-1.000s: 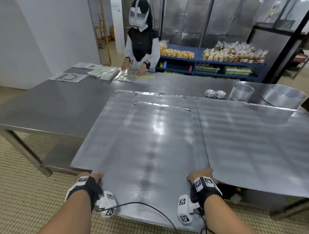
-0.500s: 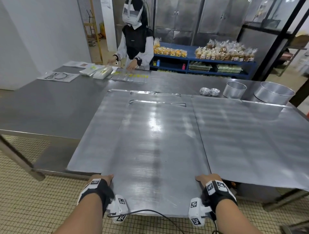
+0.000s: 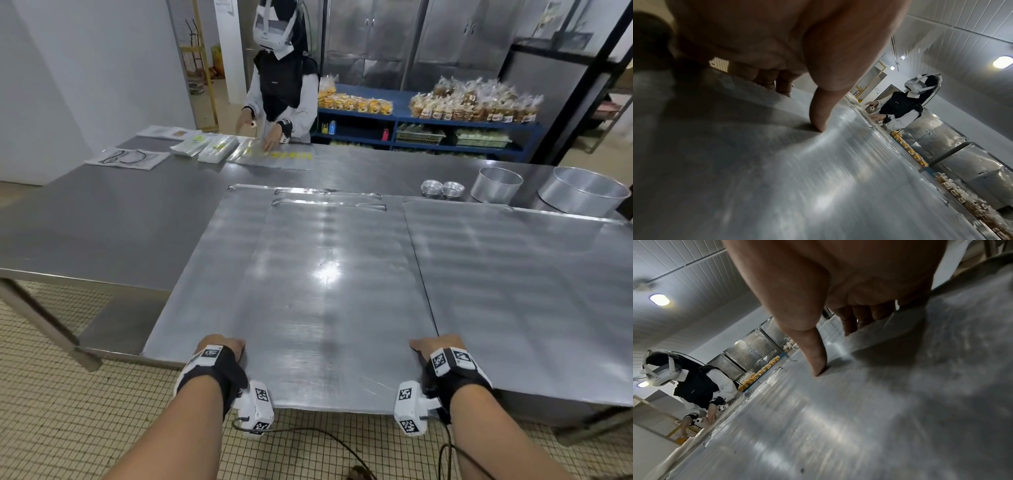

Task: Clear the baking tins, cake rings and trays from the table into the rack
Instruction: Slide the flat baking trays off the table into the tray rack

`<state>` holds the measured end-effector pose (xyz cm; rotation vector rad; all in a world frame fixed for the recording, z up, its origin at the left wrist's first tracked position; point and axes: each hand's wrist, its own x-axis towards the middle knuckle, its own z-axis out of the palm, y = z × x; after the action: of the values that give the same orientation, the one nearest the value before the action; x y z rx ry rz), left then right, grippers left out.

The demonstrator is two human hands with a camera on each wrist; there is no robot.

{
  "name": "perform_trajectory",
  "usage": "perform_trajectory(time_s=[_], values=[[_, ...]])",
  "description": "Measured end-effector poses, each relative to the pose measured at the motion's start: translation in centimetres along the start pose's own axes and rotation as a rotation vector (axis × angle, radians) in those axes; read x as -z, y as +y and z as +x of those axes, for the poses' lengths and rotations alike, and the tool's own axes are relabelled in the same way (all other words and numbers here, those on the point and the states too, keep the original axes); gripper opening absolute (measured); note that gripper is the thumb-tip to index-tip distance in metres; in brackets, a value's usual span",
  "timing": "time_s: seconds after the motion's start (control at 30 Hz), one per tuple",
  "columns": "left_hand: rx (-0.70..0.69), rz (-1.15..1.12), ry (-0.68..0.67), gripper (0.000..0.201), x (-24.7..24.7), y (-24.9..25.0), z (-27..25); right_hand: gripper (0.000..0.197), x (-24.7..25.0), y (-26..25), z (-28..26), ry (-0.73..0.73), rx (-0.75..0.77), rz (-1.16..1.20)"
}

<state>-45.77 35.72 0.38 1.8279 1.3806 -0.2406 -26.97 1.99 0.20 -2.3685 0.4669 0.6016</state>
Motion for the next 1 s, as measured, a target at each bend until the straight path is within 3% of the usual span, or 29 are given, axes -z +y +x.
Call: perform_trajectory(time_s=[0.27, 0.37, 0.47, 0.6, 0.67, 0.77, 0.87, 1.0], values=[[0.034, -0.088, 0.033, 0.025, -1.4, 2.4, 3.3, 0.028, 0.5, -3.4, 3.3, -0.03, 0.017, -0.014], [0.073, -0.055, 0.08, 0.031, -2.1, 3.4, 4.2, 0.03, 0.1, -3.9, 5.0, -0.062, 0.018, -0.016], [0.141, 0.018, 0.133, 0.048, -2.9, 3.9, 5.1, 0.047, -0.2, -4.0, 5.8, -0.071, 0.028, -0.018], [0.222, 0.077, 0.172, 0.06, -4.0, 4.4, 5.3, 0.046, -0.5, -4.1, 6.7, -0.092, 0.042, -0.071], [0.236, 0.066, 0.213, 0.067, -4.4, 5.1, 5.2, 0.037, -0.2, -4.3, 6.6, -0.088, 0.054, -0.143], [0.215, 0.024, 0.238, 0.064, -4.6, 6.2, 5.8, 0.007, 0.2, -4.7, 6.4, -0.051, -0.01, -0.203], [0.208, 0.0, 0.233, 0.068, -4.6, 7.0, 6.7, 0.056, 0.2, -4.9, 7.7, -0.033, -0.032, -0.052], [0.178, -0.001, 0.178, 0.067, -4.9, 7.8, 8.1, 0.055, -0.2, -6.4, 8.5, -0.151, 0.014, 0.0]])
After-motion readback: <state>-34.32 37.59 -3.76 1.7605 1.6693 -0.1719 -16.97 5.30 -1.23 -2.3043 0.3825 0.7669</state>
